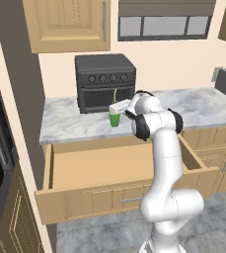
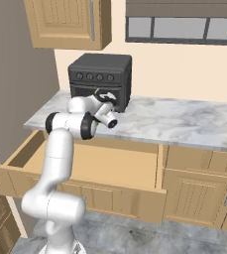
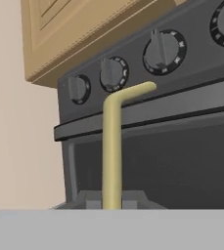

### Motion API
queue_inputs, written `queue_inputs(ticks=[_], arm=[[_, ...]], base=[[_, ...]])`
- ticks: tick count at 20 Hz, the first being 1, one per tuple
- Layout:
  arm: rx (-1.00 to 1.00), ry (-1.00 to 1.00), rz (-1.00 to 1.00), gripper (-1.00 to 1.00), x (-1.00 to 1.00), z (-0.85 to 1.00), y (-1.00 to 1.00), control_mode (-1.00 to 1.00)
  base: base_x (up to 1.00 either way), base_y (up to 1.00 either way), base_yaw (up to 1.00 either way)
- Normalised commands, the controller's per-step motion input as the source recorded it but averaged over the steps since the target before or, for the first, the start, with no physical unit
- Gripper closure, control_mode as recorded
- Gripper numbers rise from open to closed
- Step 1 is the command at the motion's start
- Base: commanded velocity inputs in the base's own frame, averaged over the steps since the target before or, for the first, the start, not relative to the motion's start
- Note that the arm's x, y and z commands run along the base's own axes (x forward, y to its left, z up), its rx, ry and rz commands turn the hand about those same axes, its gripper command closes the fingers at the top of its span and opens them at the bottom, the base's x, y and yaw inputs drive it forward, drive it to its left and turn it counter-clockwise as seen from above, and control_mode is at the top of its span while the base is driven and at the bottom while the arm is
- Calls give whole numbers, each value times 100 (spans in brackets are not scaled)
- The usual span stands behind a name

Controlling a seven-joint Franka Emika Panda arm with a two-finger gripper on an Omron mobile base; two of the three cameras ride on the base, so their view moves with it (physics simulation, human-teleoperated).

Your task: Pick up the straw from the left drawer and put it inside the smoothie cup.

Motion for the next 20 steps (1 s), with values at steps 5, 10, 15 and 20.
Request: queue_inputs(ticks=[5,10,15,20], arm=[[0,-5,0,100,0,-21,0,-100],[0,-7,0,100,-4,-9,-3,-100],[0,-7,0,100,-18,-1,-4,-100],[0,-6,0,100,-31,0,-4,-100]], base=[[0,0,0],[0,0,0],[0,0,0],[0,0,0]])
